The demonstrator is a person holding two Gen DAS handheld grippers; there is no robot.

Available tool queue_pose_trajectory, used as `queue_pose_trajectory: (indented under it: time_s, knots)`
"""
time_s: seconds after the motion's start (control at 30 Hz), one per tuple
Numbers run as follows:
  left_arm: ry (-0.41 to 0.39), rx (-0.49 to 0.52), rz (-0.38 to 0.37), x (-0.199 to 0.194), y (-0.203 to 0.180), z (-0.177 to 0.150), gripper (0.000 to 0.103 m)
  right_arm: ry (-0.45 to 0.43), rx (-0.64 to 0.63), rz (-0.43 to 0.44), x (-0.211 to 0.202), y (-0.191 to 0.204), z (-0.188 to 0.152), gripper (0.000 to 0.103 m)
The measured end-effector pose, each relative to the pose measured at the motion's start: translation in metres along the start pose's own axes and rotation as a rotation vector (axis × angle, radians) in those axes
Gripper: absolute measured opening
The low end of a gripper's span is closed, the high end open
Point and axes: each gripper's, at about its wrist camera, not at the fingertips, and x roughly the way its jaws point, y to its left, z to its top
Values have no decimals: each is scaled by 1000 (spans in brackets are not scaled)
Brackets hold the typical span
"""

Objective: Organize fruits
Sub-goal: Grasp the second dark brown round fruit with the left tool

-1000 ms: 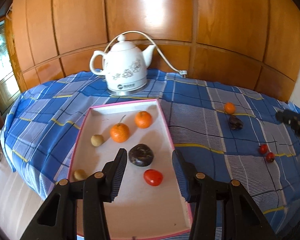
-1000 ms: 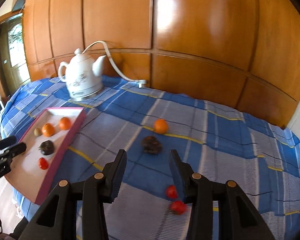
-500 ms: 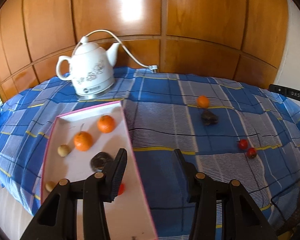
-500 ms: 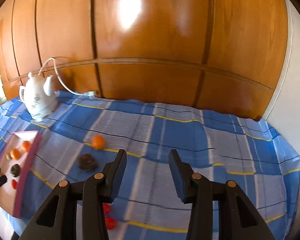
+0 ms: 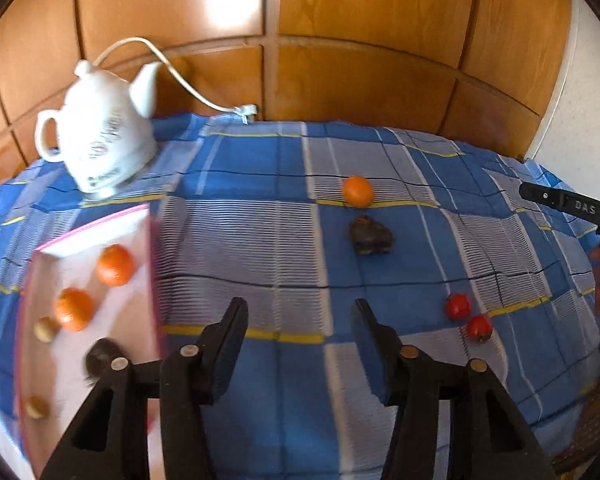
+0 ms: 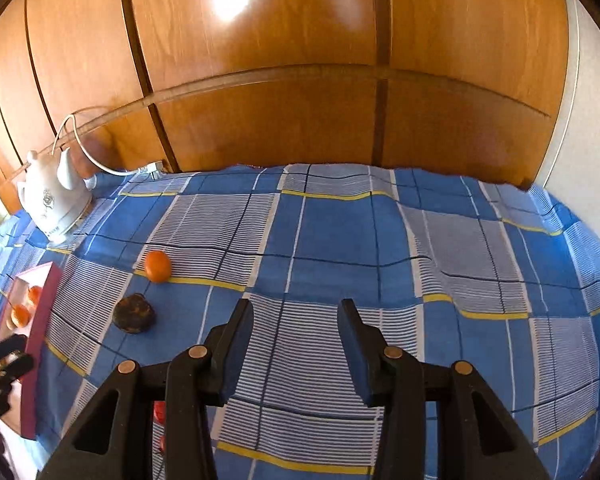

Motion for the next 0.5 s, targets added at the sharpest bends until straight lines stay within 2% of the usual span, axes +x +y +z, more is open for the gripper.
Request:
queue_pose_trajectory:
  time_s: [0.13, 0.23, 0.33, 0.5]
  knots:
    - [16, 18, -66, 21, -18, 14, 55, 3, -2, 32, 0, 4, 2, 44]
    - [17, 20, -98, 36, -27, 26, 67, 17, -4, 47, 3, 7, 2, 44]
    - [29, 13, -123, 51, -34, 40, 70, 35, 3, 58, 5, 7, 3, 44]
    - [50, 62, -108, 80, -49, 57, 72, 31, 13, 76, 4, 7, 4, 44]
